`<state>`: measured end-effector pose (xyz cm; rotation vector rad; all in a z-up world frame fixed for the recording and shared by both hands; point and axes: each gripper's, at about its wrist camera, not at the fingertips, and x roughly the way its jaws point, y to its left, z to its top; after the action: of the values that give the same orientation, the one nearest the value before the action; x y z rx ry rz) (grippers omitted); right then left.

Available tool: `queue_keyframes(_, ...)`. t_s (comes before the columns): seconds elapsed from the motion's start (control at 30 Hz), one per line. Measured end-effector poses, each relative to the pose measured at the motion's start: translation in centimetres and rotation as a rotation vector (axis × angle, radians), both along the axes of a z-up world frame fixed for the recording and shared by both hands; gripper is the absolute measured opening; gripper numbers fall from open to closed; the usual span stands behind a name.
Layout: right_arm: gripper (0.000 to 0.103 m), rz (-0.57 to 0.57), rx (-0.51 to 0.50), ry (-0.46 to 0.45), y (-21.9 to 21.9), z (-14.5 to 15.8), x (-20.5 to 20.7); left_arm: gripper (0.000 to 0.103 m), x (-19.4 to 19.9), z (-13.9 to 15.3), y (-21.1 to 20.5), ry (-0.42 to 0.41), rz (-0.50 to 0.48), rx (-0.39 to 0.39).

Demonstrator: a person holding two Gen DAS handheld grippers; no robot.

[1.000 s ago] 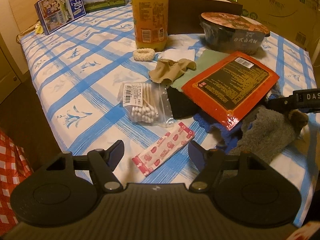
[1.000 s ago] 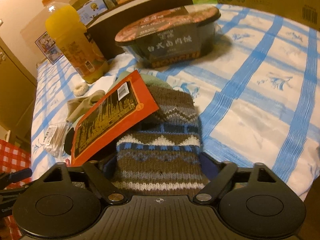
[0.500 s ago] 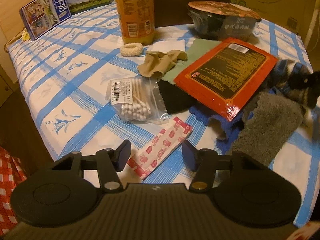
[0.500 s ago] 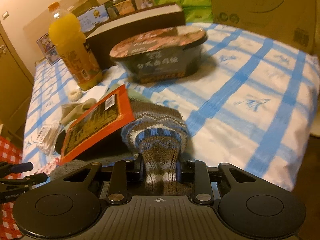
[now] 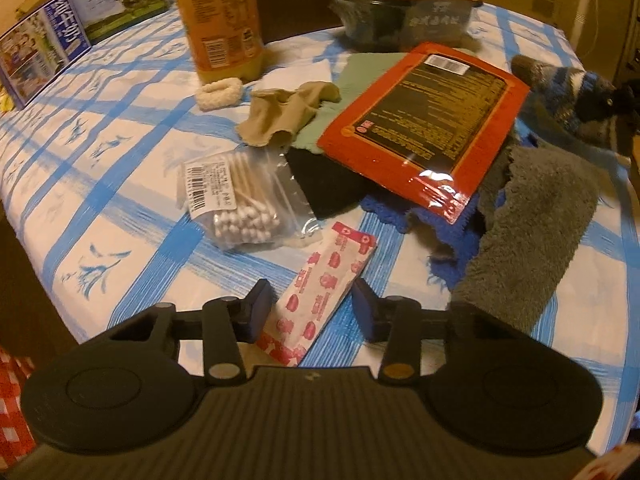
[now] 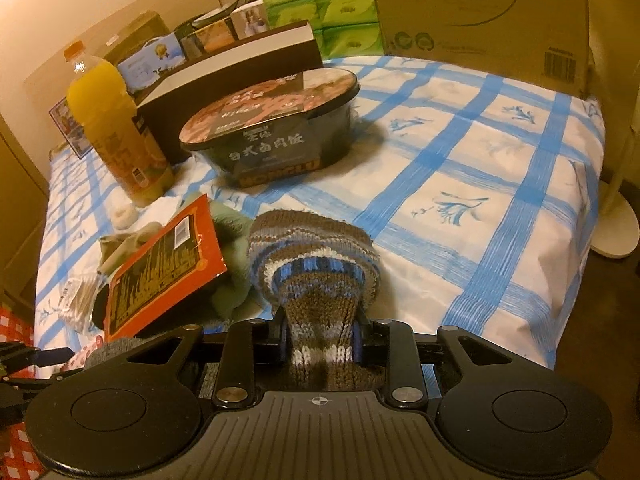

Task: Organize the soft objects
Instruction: 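Grasp the pink bandage strip with the left gripper while the right gripper lifts the sock, then carry the sock and bandage strip into the white box and open both grippers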

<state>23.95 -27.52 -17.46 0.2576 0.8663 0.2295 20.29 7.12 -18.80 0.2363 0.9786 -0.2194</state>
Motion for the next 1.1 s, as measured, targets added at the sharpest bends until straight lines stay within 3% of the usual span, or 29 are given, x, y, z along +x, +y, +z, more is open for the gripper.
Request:
queue_keyframes(0.1,0.029,0.002,0.010,0.002,-0.2,-0.1,0.0,0.030,0.2,0.1,-0.3,0.010,-0.015,-0.003)
queue_keyframes(0.3,0.029,0.011,0.031,0.006,-0.8,0.0,-0.3,0.024,0.3,0.5,-1.1,0.028,0.016,0.017)
queue_keyframes(0.63,0.029,0.017,0.076,-0.027,-1.8,2.9,-1.6,0.023,-0.3,4.1,-1.4,0.027,0.079,-0.011)
queue_keyframes(0.87,0.029,0.008,0.115,-0.077,-2.3,6.9,-3.5,0.023,-0.9,8.9,-1.4,-0.038,0.086,-0.011)
queue_keyframes(1.1,0.029,0.007,0.099,-0.120,-1.6,8.9,-5.6,0.023,-1.2,10.9,-0.5,-0.082,0.098,-0.035)
